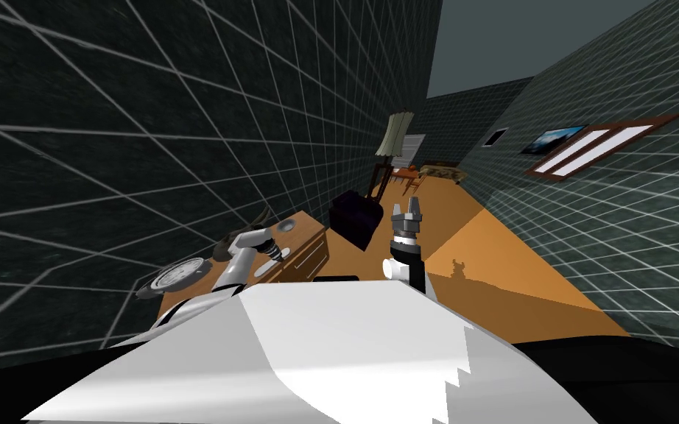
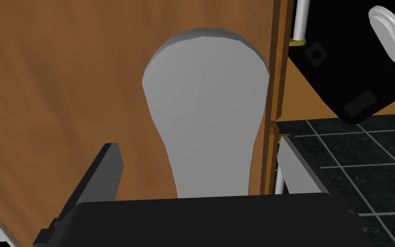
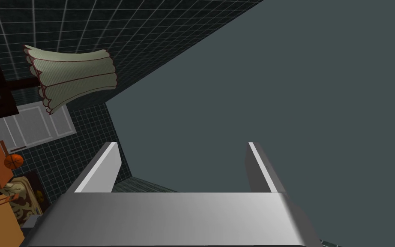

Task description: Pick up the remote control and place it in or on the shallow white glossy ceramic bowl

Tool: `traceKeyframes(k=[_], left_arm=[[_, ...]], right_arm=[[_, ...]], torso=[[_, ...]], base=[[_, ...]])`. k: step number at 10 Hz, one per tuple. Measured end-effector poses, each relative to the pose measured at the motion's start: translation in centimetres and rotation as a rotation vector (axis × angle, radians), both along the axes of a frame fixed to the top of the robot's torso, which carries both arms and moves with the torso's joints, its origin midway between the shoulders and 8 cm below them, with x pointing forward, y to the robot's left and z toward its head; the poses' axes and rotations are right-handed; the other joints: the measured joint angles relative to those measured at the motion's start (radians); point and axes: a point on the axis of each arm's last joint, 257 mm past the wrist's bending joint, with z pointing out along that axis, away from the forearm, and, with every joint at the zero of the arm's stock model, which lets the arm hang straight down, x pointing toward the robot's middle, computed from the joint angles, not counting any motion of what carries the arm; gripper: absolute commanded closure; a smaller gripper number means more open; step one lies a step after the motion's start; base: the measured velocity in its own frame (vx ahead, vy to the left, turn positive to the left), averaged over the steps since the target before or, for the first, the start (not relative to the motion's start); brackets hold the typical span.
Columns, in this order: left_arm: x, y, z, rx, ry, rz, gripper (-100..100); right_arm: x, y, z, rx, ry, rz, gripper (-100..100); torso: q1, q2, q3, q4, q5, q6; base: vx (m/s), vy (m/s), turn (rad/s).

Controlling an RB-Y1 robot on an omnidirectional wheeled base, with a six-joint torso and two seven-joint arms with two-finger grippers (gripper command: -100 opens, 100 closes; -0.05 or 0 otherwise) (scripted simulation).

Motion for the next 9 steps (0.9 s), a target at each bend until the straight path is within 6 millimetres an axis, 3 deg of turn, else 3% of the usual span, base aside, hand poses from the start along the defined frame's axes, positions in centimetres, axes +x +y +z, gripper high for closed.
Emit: traceKeyframes(k=[3,4,8,9], left_arm=[[1.02,-0.73,-0.78,0.001,0.001,0.036,-100],[1.05,-0.72,-0.81,0.002,0.001,0.038,100],[0.99,-0.77,-0.85,0.000,0.003,0.038,100],[0.99,-0.77,-0.85,0.000,0.002,0.038,0]], right_arm=[[0.00,0.00,0.00,0.000,0.000,0.000,0],[0.00,0.00,-0.01,0.000,0.000,0.000,0],[0.00,0.00,-0.01,0.000,0.000,0.000,0],[0.00,0.00,-0.01,0.000,0.000,0.000,0]], torso=[[0.002,0.001,0.001,0.000,0.000,-0.001],[0.000,-0.001,-0.001,0.000,0.000,-0.001],[-0.001,-0.006,-0.003,-0.001,0.000,0.000],[-0.001,-0.006,-0.003,-0.001,-0.001,0.000]], base=[[-0.081,0.056,-0.094],[-0.008,0.005,0.001],[0.000,0.000,0.000],[0.000,0.000,0.000]])
